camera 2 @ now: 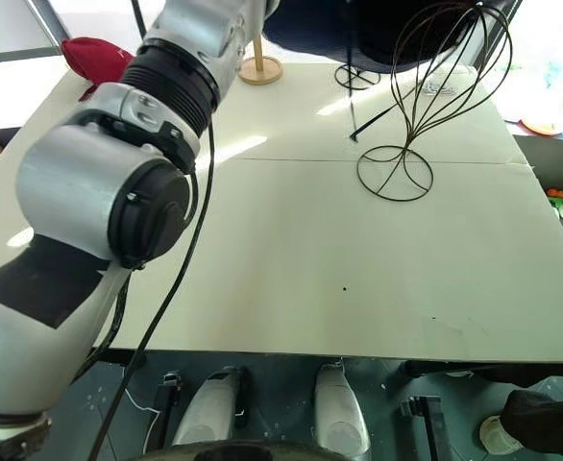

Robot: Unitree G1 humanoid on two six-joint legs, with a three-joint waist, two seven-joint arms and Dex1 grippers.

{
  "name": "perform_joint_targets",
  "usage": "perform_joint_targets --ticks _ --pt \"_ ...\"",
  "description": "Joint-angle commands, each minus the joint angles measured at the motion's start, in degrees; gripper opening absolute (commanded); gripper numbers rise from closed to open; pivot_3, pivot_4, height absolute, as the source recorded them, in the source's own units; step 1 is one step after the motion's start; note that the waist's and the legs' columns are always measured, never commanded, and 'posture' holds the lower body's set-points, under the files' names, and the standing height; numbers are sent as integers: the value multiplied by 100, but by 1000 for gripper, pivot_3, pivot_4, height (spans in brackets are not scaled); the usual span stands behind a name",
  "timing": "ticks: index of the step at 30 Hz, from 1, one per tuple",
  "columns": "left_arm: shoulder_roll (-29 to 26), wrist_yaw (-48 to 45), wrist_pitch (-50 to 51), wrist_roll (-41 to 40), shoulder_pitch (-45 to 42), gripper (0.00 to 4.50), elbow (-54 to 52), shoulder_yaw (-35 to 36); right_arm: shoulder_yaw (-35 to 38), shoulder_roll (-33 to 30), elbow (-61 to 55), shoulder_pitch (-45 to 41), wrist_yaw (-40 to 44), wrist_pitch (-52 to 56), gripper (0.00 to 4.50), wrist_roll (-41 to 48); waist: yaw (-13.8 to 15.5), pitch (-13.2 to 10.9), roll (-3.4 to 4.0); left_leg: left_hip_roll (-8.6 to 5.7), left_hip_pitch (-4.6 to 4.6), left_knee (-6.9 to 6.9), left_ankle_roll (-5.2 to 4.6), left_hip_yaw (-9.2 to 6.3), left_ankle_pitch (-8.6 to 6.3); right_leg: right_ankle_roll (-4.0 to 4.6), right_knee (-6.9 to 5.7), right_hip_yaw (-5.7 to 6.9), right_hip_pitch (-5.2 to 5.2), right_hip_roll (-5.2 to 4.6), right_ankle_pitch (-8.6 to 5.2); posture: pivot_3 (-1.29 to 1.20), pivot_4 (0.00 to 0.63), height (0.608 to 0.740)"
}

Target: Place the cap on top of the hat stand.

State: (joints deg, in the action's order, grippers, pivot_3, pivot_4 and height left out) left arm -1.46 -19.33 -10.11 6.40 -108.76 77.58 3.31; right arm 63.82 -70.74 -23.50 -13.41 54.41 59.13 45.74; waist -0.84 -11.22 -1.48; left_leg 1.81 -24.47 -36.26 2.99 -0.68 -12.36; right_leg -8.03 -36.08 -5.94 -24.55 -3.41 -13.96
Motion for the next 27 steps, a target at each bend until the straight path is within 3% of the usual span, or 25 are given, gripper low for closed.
perform_joint_targets --ticks 1,4,9,15,27 --pt "138 -18 -1052 407 -79 83 -497 -470 199 -18 -50 -67 -81 -33 4500 83 4 0 0 0 0 1 0 0 0 0 0 0 0 0 0 0 150 739" --pt "189 148 -1835 932 237 83 -696 -1052 209 -15 -52 -58 -106 -35 4500 103 10 2 4 0 0 2 0 0 0 0 1 0 0 0 0 0 150 739" --pt "-128 1223 -2845 2191 819 83 -1116 -2166 338 20 -109 26 -119 31 4500 102 -19 5 8 0 6 0 0 2 0 2 -3 -6 0 0 1 0 150 739" --pt "-219 1693 -3089 2694 1245 83 -1116 -2669 552 -43 -90 257 25 134 4500 33 9 6 10 0 4 -4 3 3 2 4 -4 -7 0 0 3 0 150 739" --pt "-596 2659 -3676 3948 1738 83 -1452 -3756 1727 170 -288 1554 583 636 4500 -423 8 5 8 -1 6 -6 5 4 3 3 -5 -6 1 0 2 0 150 739"
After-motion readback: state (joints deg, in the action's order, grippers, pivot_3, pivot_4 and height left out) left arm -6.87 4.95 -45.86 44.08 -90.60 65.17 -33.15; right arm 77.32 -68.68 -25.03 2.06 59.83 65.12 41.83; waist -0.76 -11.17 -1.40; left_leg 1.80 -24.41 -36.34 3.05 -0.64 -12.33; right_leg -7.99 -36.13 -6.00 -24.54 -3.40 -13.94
